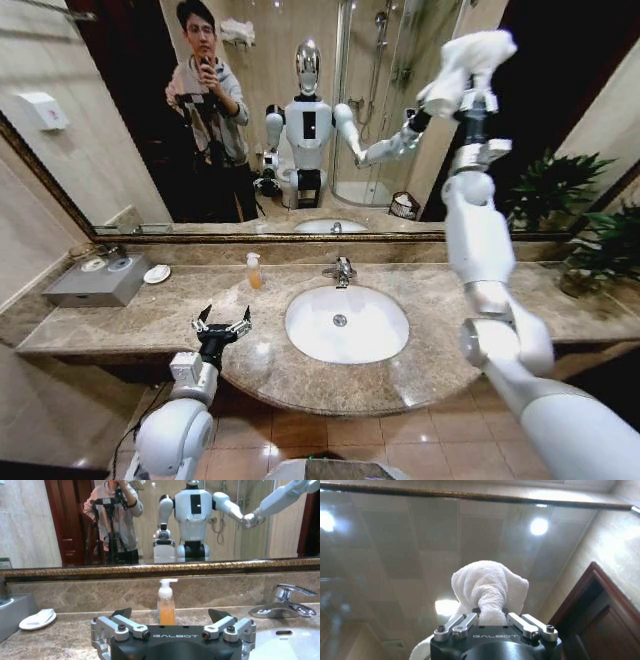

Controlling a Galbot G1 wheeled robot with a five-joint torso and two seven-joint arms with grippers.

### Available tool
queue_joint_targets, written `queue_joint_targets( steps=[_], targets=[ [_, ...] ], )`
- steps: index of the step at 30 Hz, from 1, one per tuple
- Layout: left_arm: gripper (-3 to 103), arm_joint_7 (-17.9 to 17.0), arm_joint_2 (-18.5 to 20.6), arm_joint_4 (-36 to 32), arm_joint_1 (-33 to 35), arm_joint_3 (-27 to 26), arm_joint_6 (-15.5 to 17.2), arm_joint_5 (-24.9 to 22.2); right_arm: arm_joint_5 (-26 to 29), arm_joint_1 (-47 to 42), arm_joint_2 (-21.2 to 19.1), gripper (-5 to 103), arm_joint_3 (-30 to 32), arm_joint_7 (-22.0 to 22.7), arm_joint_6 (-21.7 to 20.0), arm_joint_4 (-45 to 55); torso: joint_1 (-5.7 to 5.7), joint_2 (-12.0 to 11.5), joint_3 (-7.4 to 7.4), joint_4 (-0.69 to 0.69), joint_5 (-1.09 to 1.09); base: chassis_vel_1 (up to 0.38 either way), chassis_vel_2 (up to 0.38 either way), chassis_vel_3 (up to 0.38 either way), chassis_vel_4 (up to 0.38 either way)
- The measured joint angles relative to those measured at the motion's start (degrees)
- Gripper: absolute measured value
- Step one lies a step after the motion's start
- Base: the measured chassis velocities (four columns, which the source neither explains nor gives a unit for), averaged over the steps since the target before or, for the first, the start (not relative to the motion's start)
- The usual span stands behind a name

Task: Pick up the towel from the sink counter and wipe the mirror surface.

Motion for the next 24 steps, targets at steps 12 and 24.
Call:
queue_joint_targets(
  steps=[12, 24],
  targets=[
    [100, 0.00, 0.00, 0.00, 0.00, 0.00, 0.00, 0.00, -9.56, -2.58, 14.84, 15, -4.60, -0.39, -0.82, 5.43, 0.00, 0.00, 0.00, 0.10, -0.08, 0.000, 0.000, 0.000, 0.000],
    [100, 0.00, 0.00, 0.00, 0.00, -0.01, 0.00, 0.00, -6.83, -1.72, 2.06, 15, 0.29, 4.44, -2.75, 3.96, 0.00, 0.00, 0.00, -0.03, -0.01, 0.000, 0.000, 0.000, 0.000]
  ],
)
